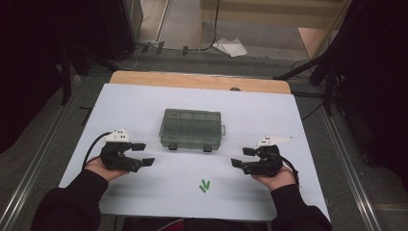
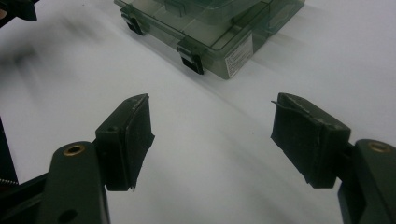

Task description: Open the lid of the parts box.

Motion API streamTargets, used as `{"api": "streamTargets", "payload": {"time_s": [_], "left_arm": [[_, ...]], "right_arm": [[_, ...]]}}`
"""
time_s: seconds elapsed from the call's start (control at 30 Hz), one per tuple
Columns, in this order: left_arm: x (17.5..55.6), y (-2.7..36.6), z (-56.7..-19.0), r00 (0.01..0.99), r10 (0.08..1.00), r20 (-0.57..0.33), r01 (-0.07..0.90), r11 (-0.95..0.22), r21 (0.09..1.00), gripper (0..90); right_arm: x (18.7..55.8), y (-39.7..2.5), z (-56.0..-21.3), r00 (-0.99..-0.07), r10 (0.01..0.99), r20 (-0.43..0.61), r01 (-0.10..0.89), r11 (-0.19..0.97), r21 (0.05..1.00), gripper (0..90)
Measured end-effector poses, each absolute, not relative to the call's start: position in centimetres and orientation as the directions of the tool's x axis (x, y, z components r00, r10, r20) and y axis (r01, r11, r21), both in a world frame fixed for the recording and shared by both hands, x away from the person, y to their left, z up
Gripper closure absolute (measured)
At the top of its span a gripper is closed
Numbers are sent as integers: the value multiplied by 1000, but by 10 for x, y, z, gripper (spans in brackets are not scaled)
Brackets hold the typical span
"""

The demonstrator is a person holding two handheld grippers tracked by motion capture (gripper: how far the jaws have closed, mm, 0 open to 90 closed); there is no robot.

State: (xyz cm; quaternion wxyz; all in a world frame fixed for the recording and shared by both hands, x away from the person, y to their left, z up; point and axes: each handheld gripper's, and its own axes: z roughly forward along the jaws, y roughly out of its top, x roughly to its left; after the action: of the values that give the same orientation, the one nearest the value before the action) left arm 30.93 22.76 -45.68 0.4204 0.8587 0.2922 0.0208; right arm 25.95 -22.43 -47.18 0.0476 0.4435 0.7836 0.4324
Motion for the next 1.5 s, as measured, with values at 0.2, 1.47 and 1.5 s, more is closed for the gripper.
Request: {"api": "streamTargets", "payload": {"time_s": [0.2,1.47,1.5], "left_arm": [[313,225,-456,824,517,-232,503,-479,720,271],[348,213,-456,800,549,-242,538,-479,693,209],[348,213,-457,800,547,-248,539,-471,699,208]], "right_arm": [[264,-220,-471,-605,735,305,650,235,723,307],[301,-194,-474,-602,718,350,699,262,665,900],[302,-193,-474,-603,721,341,695,265,669,900]]}}
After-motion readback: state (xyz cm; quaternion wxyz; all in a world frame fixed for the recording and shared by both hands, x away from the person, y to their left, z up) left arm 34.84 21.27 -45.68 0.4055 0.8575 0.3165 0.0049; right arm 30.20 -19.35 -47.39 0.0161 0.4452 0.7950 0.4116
